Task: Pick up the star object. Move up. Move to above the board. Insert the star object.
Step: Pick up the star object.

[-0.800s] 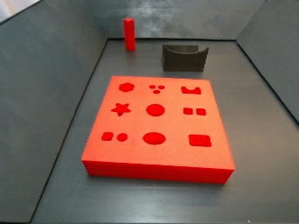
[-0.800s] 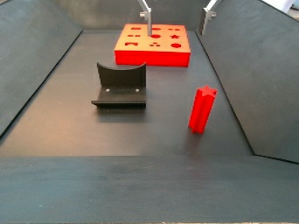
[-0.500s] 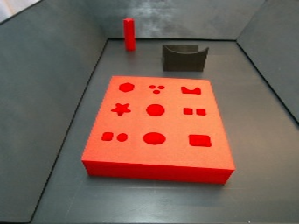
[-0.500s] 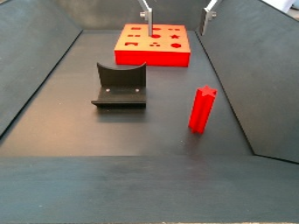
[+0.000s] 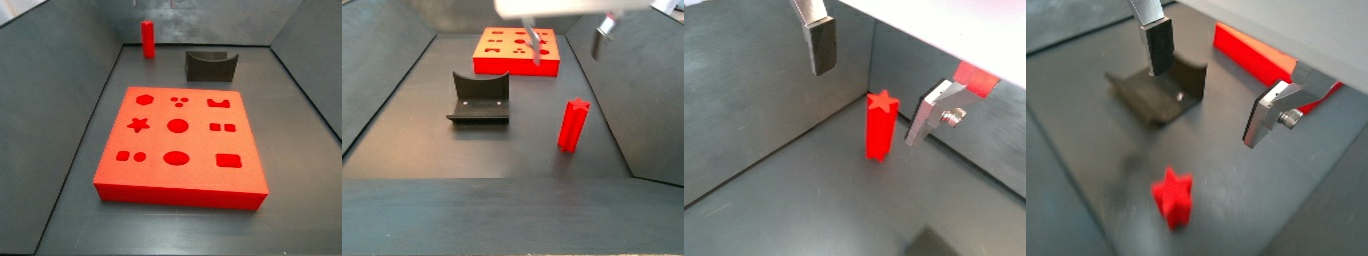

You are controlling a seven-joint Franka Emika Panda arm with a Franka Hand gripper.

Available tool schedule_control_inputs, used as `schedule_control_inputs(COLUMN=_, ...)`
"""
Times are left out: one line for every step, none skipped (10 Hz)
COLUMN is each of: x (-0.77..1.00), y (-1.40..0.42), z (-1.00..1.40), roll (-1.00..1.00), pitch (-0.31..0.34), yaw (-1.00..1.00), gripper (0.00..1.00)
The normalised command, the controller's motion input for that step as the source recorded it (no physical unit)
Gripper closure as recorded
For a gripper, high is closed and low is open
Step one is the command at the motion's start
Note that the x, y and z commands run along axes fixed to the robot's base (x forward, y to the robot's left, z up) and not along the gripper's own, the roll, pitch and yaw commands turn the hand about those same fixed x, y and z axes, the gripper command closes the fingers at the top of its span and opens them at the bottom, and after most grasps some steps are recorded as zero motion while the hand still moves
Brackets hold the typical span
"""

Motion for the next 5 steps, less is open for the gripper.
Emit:
schedule_control_inputs(x=-0.59, y=0.48, z=-0.38, roll=0.02, pitch=-0.030, yaw=0.31, gripper=0.00)
schedule_control_inputs(x=-0.37, y=0.28, z=-0.35, roll=0.06, pitch=-0.023, yaw=0.20, gripper=0.00)
schedule_control_inputs(x=-0.02, y=0.13, z=-0.34, roll=0.01, pitch=-0.039, yaw=0.03, gripper=0.00)
schedule_control_inputs(x=0.03, y=0.12, z=-0.41, roll=0.00, pitch=-0.094, yaw=0.00, gripper=0.00)
schedule_control_inputs(x=0.01, y=0.16, z=-0.48, roll=0.02, pitch=-0.121, yaw=0.00, gripper=0.00)
